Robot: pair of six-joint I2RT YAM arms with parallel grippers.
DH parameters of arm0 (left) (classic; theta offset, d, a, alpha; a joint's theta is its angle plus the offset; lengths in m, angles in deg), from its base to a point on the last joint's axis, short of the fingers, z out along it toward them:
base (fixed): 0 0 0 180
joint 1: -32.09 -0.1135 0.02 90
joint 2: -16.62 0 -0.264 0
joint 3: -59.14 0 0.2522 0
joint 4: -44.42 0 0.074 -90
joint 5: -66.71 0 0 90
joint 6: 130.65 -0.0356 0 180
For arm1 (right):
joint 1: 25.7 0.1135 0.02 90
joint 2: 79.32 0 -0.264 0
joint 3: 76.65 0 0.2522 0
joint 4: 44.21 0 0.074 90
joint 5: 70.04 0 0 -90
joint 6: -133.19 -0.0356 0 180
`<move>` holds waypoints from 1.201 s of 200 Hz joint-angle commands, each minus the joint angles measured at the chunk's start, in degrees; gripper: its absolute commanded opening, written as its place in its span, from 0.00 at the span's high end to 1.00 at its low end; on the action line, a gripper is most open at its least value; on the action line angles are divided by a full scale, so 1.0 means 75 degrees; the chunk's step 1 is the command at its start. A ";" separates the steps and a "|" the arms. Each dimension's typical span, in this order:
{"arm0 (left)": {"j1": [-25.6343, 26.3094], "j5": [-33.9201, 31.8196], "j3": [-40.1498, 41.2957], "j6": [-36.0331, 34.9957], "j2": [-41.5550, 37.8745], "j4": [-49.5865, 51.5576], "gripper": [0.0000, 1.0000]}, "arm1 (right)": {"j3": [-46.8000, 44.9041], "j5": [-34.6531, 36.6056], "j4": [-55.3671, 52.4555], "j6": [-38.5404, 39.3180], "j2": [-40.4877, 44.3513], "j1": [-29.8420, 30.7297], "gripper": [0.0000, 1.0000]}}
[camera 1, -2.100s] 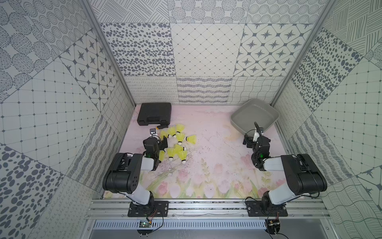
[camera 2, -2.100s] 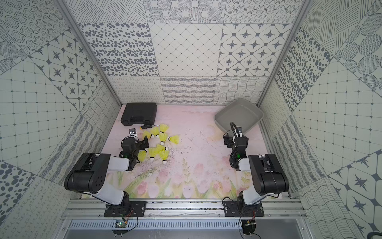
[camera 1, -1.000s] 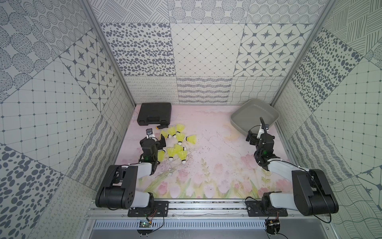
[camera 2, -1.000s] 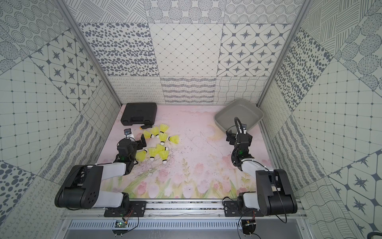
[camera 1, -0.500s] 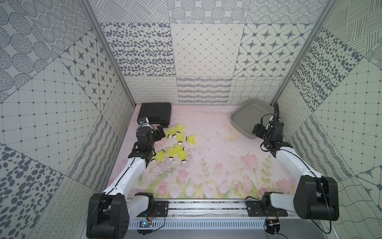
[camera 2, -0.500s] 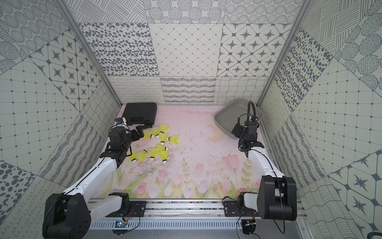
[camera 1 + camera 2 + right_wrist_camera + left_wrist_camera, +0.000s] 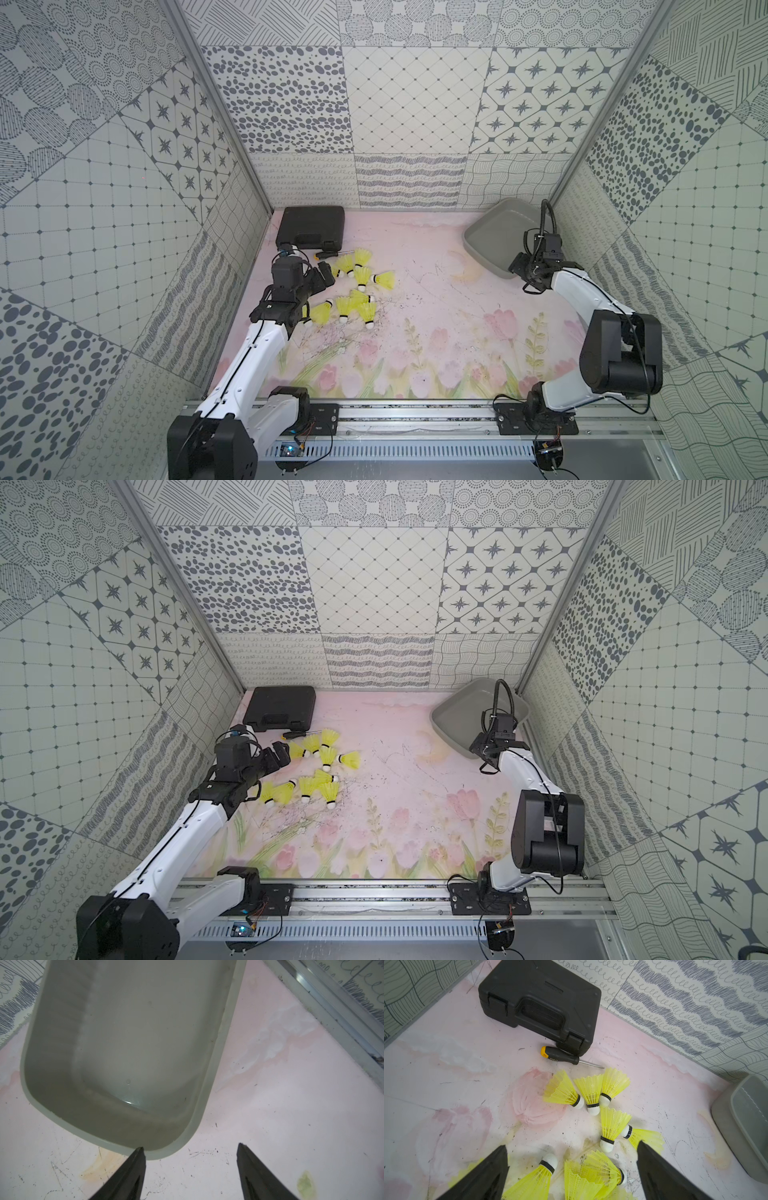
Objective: Put the shuttlecocks into the storage box
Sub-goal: Move the storage box to the center of the board.
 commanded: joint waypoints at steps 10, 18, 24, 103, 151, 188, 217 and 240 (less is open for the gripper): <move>-0.0037 0.0466 -0.0162 0.0229 0.0100 0.0624 0.00 | 0.0400 0.0113 -0.0050 -0.0021 -0.0478 -0.0097 0.33; -0.0032 0.0500 -0.0165 0.0217 0.0116 0.0634 0.00 | 0.0498 0.0152 -0.0049 0.0014 -0.0629 -0.0116 0.35; -0.0030 0.0519 -0.0171 0.0214 0.0125 0.0632 0.00 | 0.0550 0.0186 -0.0032 0.0032 -0.0725 -0.0117 0.36; -0.0040 0.0787 -0.0267 0.0203 0.0198 0.0705 0.00 | 0.0718 0.0082 0.0138 0.0138 -0.1330 -0.0137 0.67; -0.0039 0.1062 -0.0348 0.0204 0.0192 0.0838 0.00 | 0.0088 -0.0094 0.0231 0.0194 -0.0826 -0.0129 0.81; -0.0028 0.1385 -0.0339 0.0287 0.0177 0.0894 0.00 | -0.0665 -0.0488 0.0239 0.0232 -0.0217 -0.0055 0.87; -0.0023 0.1674 -0.0313 0.0374 0.0162 0.0988 0.00 | -0.1152 -0.0505 0.0031 0.0223 0.0407 0.0405 0.88; 0.0013 0.1844 -0.0236 0.0439 0.0123 0.1060 0.00 | -0.1484 -0.0445 -0.0169 0.0128 0.0824 0.0914 0.89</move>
